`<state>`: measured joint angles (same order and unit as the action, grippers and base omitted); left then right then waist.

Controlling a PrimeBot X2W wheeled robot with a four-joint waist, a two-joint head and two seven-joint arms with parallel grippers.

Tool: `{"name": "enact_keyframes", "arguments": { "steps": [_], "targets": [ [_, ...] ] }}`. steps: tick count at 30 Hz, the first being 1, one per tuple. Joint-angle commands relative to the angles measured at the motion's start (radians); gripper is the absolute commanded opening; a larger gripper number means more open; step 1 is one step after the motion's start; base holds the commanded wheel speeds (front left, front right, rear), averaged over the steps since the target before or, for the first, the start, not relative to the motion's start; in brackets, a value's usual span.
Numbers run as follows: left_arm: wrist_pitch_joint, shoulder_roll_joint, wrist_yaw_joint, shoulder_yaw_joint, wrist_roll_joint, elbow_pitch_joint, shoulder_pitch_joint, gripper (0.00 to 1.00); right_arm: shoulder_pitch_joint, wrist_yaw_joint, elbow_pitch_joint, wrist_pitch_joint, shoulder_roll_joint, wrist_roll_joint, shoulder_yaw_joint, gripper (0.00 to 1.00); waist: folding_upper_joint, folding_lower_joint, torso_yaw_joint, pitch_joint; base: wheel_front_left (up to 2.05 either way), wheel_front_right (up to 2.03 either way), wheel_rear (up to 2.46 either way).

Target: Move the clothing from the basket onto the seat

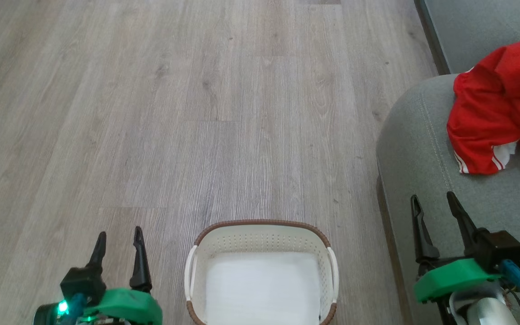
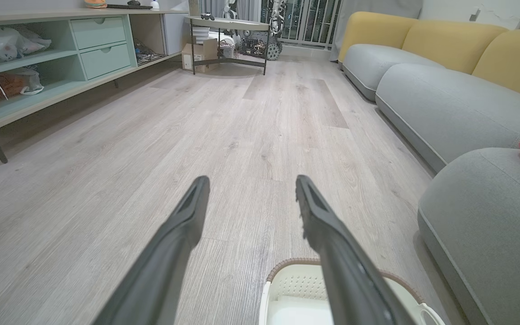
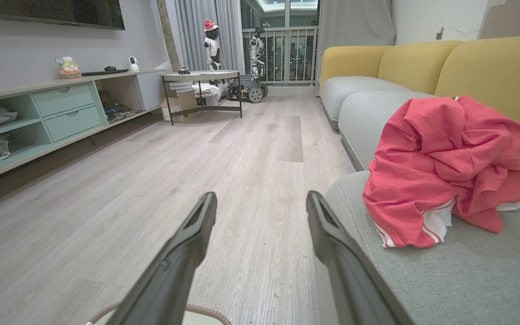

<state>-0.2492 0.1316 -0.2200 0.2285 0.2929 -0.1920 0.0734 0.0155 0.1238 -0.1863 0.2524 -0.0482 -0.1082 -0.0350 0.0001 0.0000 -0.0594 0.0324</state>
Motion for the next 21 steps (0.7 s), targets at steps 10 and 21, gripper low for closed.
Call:
{"name": "enact_keyframes", "arguments": {
  "steps": [10,21],
  "targets": [
    [-0.013,-0.004,0.01,-0.046,-0.025,0.025,-0.032,1.0,-0.038,0.007,0.024,0.009,-0.002,0.001,0.008,1.0,-0.0001,0.0,0.001,0.0,0.0,0.0,0.0],
    [0.003,-0.018,0.018,-0.008,-0.031,-0.051,0.025,0.0,0.025,-0.001,-0.084,-0.002,0.001,-0.001,-0.011,0.0,-0.0001,0.0,0.003,0.002,0.0,0.0,0.0]
  ]
}}
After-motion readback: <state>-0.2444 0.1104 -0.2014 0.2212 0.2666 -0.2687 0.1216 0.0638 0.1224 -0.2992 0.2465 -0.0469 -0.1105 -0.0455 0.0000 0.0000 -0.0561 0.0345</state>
